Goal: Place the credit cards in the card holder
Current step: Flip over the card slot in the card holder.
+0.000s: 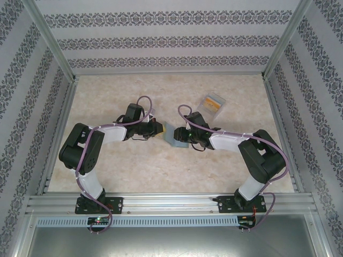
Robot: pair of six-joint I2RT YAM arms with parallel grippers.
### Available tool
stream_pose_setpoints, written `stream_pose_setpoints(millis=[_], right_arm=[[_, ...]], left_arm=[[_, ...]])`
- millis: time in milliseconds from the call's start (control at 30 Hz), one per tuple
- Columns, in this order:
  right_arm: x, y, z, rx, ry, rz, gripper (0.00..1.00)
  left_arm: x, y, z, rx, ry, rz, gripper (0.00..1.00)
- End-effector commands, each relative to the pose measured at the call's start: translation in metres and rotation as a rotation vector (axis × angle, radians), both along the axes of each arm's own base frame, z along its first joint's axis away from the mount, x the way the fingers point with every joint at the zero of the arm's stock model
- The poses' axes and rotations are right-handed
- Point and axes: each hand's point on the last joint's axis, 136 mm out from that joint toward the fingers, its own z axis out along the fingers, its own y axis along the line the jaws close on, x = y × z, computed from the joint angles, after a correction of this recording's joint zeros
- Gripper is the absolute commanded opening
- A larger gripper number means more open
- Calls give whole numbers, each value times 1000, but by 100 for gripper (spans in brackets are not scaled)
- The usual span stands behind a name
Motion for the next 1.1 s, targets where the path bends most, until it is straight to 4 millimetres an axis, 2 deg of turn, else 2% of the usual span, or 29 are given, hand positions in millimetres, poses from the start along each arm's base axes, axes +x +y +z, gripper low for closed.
stream_pose_setpoints(millis=[0, 100, 200, 300, 367, 500, 667, 900, 1067], right_arm=[[-1, 2, -5, 12, 11, 0, 37], [2, 1, 0, 47, 27, -28, 44], [6, 10, 21, 110, 10, -22, 49], [4, 18, 34, 53, -68, 25, 56], [0, 23, 33, -4, -102, 64, 59], [-5, 36, 24, 27, -79, 99, 60], [-3, 39, 20, 37, -72, 91, 60], [-3, 36, 6, 5, -50, 76, 59], [-2, 21, 0, -37, -47, 20, 58]], left_arm=[[8, -1, 12, -15, -45, -23, 4], [7, -1, 12, -4, -41, -34, 0], [6, 0, 13, 2, -40, -28, 0], [6, -1, 12, -2, -41, -31, 0], [7, -1, 12, -4, -36, -29, 0], [6, -2, 11, -15, -31, -26, 0], [5, -1, 10, -14, -27, -24, 0], [4, -2, 9, -24, -19, -22, 0], [4, -2, 8, -25, -17, -20, 0]])
